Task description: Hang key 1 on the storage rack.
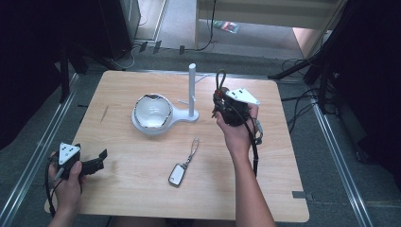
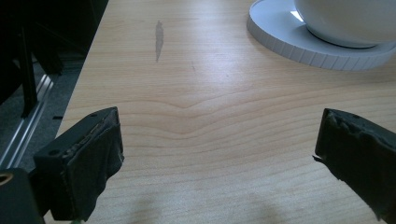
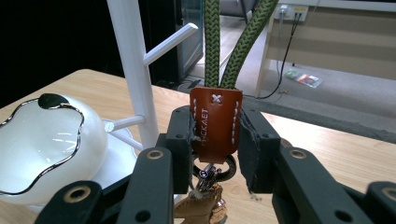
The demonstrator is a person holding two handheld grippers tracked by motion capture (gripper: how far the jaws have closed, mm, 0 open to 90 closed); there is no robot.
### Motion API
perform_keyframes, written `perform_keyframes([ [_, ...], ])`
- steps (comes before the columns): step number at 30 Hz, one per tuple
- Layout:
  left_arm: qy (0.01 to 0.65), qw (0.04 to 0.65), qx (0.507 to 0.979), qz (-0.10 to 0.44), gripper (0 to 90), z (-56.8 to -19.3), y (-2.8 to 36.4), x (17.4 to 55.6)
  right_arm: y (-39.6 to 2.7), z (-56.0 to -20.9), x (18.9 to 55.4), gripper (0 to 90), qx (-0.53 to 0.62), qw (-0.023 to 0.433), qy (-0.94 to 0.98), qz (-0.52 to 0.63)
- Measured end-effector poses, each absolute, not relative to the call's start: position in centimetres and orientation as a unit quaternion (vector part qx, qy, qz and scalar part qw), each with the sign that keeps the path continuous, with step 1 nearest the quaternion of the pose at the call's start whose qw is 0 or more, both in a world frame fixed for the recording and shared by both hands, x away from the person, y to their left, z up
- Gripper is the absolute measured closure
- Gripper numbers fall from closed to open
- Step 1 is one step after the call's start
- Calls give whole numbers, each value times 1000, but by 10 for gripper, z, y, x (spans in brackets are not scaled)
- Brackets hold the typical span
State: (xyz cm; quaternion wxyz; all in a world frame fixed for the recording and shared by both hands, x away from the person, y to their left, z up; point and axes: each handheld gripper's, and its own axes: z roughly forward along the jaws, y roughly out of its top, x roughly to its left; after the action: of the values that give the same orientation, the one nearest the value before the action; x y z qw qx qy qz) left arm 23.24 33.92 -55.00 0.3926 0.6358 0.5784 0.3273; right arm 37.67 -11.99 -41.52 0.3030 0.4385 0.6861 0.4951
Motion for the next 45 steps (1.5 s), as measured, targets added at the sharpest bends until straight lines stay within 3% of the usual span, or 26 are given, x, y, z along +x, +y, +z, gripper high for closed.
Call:
perform_keyframes([
  [24,580,395,634,326,13,-550,340,233,-104,-419,412,688,429,196,725,501],
  [45,579,394,635,325,13,-550,340,233,-98,-431,420,683,413,155,757,482],
])
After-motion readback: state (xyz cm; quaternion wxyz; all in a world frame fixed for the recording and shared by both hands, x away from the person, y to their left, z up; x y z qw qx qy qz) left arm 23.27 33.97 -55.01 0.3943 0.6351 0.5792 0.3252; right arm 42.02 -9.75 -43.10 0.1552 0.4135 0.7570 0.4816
